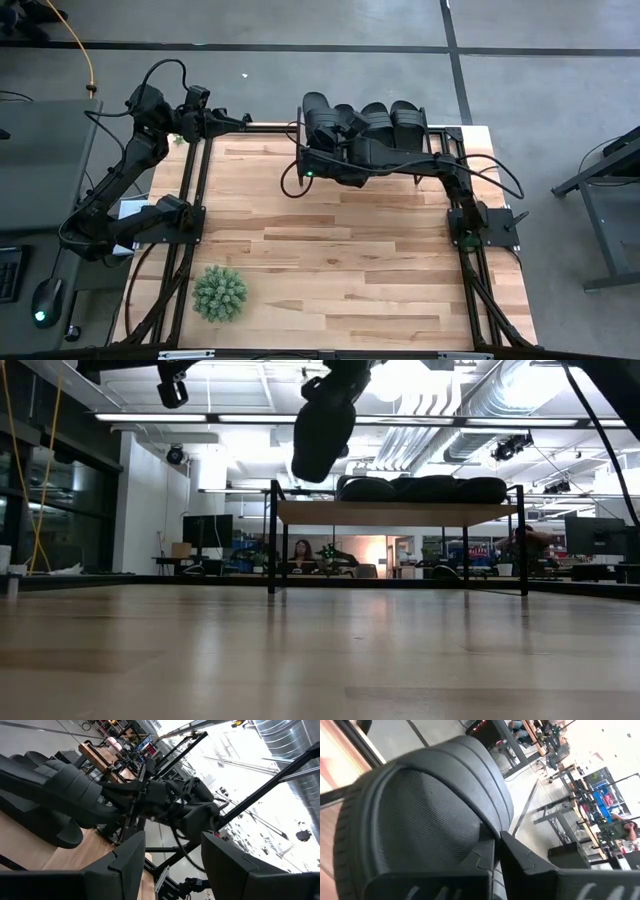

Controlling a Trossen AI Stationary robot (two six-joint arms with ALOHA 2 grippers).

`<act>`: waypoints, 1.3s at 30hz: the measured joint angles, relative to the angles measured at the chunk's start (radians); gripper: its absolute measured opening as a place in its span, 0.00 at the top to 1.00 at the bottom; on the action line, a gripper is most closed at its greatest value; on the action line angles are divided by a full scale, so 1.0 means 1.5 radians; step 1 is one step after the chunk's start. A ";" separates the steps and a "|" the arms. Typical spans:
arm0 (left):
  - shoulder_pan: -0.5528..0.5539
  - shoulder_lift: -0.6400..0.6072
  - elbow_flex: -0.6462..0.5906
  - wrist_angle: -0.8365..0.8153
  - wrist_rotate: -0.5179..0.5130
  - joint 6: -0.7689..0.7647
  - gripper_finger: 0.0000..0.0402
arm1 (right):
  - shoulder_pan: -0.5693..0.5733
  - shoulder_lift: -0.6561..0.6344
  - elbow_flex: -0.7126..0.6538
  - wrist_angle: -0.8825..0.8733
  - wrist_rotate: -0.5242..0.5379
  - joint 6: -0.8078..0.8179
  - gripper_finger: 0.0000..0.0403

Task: Pick and place slides into the shelf
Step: Put the black slipper on the shelf

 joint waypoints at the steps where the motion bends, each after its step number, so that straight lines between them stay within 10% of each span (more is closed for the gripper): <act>1: 0.000 0.000 0.000 0.000 0.000 0.000 0.56 | 0.000 0.002 0.000 -0.003 0.000 0.000 1.00; 39: 0.000 0.000 0.000 0.000 0.020 -0.008 0.56 | -0.009 0.089 0.000 -0.020 -0.042 0.035 1.00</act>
